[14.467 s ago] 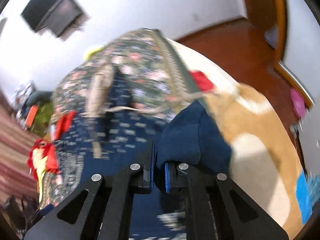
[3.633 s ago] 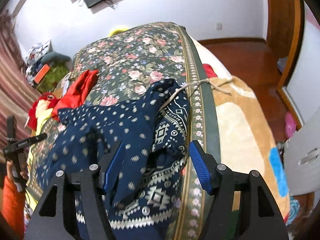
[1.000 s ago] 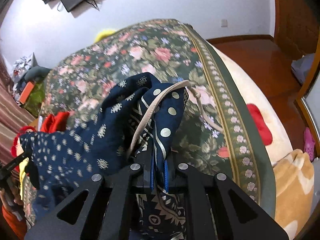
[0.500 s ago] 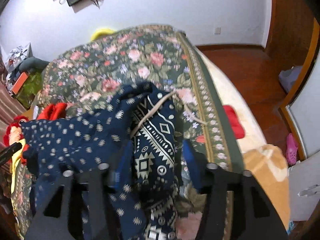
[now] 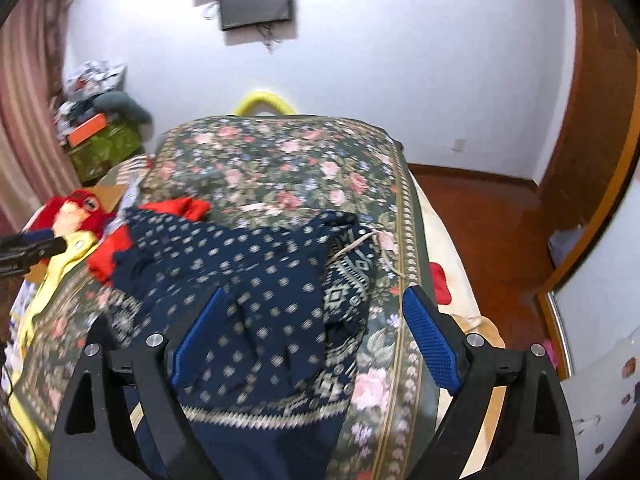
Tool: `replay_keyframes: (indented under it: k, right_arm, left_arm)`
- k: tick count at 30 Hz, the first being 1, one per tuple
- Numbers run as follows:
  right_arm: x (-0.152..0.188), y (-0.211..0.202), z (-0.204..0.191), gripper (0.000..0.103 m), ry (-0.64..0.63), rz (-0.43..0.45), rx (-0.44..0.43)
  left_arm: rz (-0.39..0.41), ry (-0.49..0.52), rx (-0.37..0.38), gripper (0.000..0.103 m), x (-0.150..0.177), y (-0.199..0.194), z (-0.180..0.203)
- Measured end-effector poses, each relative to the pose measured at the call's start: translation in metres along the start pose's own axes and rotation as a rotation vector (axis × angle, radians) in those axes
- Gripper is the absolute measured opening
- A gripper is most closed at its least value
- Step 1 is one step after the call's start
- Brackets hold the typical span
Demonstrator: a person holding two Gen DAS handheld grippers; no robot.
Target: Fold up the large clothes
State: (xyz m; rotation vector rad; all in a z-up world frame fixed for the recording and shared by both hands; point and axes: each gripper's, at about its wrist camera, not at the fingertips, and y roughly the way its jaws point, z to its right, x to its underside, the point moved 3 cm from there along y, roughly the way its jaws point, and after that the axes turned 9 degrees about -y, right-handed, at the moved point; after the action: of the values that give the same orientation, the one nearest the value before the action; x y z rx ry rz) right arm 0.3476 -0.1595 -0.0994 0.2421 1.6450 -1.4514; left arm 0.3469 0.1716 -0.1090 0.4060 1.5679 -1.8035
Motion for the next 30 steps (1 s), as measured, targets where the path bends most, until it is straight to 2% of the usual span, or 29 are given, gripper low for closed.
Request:
replay_keyframes:
  k: [4,9,16,21,30]
  right_arm:
    - [0.016,-0.02,-0.02,0.09,-0.044,0.01,-0.024]
    - [0.044,-0.027,-0.04,0.091,-0.078,-0.022,-0.054]
    - [0.093,-0.015,-0.051,0.091,-0.078,-0.162,-0.09]
    - [0.13,-0.012,-0.047,0.091,0.006,-0.257,-0.142]
    - [0.187,0.001,-0.033,0.091,0.309,-0.392,-0.262]
  left_arm:
    - [0.004,0.016,0.017,0.087,0.024,-0.017,0.0]
    - [-0.038,0.019,-0.02,0.088,0.062,-0.022,-0.008]
    - [-0.129,-0.096,0.003,0.088,0.118,-0.016,-0.035]
    - [-0.22,-0.215,0.006,0.088,0.161,-0.001,-0.062]
    - [-0.397,-0.44,0.107,0.087,0.232,0.029,-0.092]
